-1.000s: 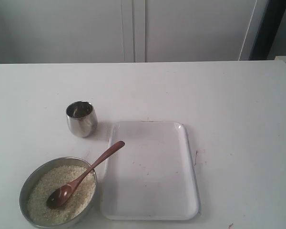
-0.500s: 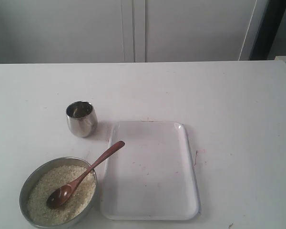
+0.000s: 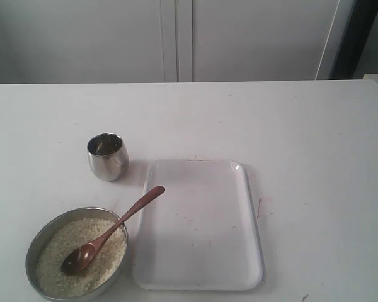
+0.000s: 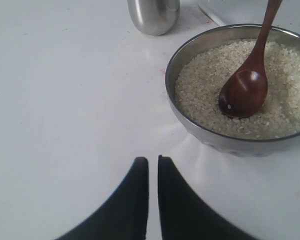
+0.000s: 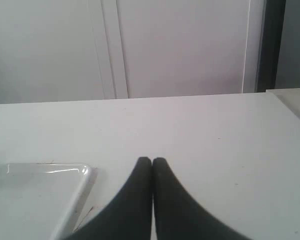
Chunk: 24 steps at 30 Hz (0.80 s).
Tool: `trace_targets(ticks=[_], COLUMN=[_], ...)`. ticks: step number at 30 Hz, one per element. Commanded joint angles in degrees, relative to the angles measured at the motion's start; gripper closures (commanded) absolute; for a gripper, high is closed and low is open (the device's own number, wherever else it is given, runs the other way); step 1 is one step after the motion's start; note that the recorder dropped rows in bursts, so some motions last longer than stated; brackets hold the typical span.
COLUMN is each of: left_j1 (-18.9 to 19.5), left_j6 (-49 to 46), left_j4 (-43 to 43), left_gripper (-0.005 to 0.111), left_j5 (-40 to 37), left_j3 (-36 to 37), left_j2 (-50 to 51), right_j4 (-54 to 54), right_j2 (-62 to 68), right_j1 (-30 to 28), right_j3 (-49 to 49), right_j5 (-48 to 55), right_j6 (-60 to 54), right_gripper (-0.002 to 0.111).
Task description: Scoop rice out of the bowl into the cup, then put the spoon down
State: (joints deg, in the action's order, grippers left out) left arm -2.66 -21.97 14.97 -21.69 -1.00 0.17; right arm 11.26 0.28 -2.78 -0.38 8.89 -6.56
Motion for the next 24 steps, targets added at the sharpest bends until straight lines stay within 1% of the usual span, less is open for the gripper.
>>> trace_targets(ticks=[1,11,15,17,21,24], left_j1=[0.2,0.2,0.2,0.2,0.2,0.2], left_j6=[-0.1,-0.1,-0.1,-0.1,-0.1,-0.1], left_j4=[0.4,0.4,0.4,0.4,0.4,0.4], left_gripper=[0.092,0.092,0.092,0.092,0.092,0.092], left_j5=[-0.2,-0.2,-0.2,-0.2,-0.2,-0.2], left_j3=[0.3,0.3,0.3,0.3,0.3,0.3], left_j2=[-0.2,-0.2,-0.2,-0.2,-0.2,-0.2], right_j4=[-0.4,-0.4,-0.4,-0.4,-0.4,-0.4], right_j2=[-0.3,-0.3,-0.3,-0.3,-0.3,-0.3], right_j1=[-0.3,-0.3,-0.3,-0.3,-0.3,-0.3], right_j3=[0.4,0.4,0.4,0.4,0.4,0.4], right_j5=[0.0,-0.2,-2.7,-6.2,-13.2,-15.7], right_j6=[0.0,0.0,1.1,5.6,19.3,23.2], right_gripper=[0.108,0.108,0.108,0.108,0.108,0.108])
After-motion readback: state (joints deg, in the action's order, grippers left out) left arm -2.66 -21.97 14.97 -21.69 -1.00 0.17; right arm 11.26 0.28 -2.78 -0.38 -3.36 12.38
